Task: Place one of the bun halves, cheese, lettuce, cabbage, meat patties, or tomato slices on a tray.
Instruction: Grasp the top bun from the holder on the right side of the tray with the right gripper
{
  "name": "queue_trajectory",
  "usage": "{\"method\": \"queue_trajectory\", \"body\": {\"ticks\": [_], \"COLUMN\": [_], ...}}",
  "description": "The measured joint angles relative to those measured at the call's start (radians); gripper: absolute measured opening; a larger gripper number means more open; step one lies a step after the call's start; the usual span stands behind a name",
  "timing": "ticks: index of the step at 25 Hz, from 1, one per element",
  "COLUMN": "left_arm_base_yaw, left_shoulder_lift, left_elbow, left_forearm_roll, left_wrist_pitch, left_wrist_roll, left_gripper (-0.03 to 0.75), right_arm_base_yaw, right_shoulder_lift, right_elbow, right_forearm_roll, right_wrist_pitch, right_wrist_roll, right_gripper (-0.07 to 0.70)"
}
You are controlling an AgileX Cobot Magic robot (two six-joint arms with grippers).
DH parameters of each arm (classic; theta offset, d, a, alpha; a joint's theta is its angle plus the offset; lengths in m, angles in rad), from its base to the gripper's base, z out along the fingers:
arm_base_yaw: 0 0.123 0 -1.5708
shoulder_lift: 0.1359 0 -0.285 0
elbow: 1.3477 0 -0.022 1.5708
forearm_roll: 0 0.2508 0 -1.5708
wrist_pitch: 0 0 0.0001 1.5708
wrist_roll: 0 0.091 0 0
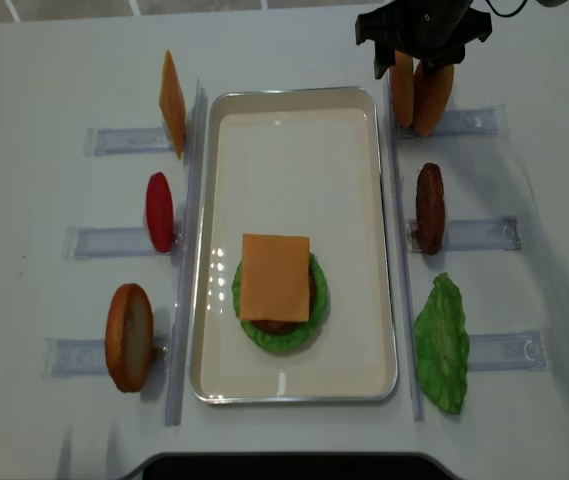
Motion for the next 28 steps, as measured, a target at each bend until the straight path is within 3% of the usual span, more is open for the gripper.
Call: {"method": "queue_trajectory", "body": {"ticks": [28], "left_arm_base_yaw": [0.0], "left_shoulder_lift": [0.0], "left_elbow": [0.0], "left_forearm_roll": [0.0], "left_wrist_pitch": [0.0], "left_wrist_roll": [0.0], "left_gripper": [0.471], "right_arm_base_yaw": [0.0], "right_shoulder_lift": [0.0], "right_elbow": [-0.001], "right_forearm_roll": [-0.019], "right_wrist_pitch": [-0.008], "right_wrist_roll": [-0.008], "right_gripper": [0.462]}}
